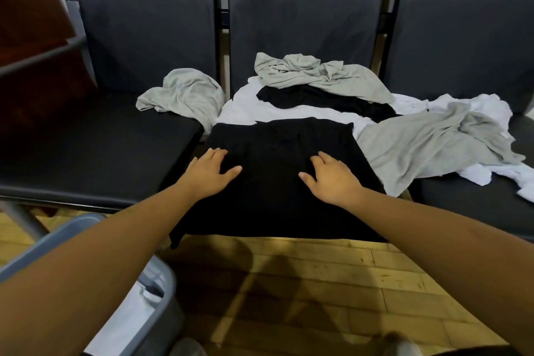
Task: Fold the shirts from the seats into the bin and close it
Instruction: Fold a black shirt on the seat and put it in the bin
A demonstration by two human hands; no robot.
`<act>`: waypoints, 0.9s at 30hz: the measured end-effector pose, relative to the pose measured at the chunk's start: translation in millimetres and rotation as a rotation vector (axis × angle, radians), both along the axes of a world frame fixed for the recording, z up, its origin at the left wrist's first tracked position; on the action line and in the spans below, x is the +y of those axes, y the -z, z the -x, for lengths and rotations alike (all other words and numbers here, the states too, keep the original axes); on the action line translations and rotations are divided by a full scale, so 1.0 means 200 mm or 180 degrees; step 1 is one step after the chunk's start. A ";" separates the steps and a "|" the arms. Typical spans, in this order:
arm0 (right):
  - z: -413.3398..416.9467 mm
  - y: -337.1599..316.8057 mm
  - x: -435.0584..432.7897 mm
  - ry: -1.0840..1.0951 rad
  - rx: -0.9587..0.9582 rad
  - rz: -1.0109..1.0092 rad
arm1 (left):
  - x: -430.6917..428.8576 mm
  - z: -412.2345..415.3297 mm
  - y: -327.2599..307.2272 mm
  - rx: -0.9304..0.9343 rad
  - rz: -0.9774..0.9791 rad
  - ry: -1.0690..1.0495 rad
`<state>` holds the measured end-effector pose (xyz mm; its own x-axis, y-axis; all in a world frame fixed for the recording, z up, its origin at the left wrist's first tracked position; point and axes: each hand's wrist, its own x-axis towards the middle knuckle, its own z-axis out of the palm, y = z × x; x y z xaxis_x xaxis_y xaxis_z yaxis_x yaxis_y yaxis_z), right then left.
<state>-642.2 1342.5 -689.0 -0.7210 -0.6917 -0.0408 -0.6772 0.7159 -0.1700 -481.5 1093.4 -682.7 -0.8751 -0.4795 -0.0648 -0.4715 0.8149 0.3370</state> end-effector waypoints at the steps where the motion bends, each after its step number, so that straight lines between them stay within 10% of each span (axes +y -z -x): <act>1: 0.03 0.01 -0.02 -0.0029 -0.0029 0.0010 | -0.01 0.04 0.01 -0.0080 -0.0098 -0.0083; 10: 0.29 -0.03 -0.15 -0.0036 0.0499 0.0595 | -0.22 0.38 0.04 0.0667 0.0051 -0.0275; 27: 0.85 -0.09 -0.40 -0.0026 0.0241 0.0054 | -0.52 0.78 0.01 -0.0233 0.0324 0.0420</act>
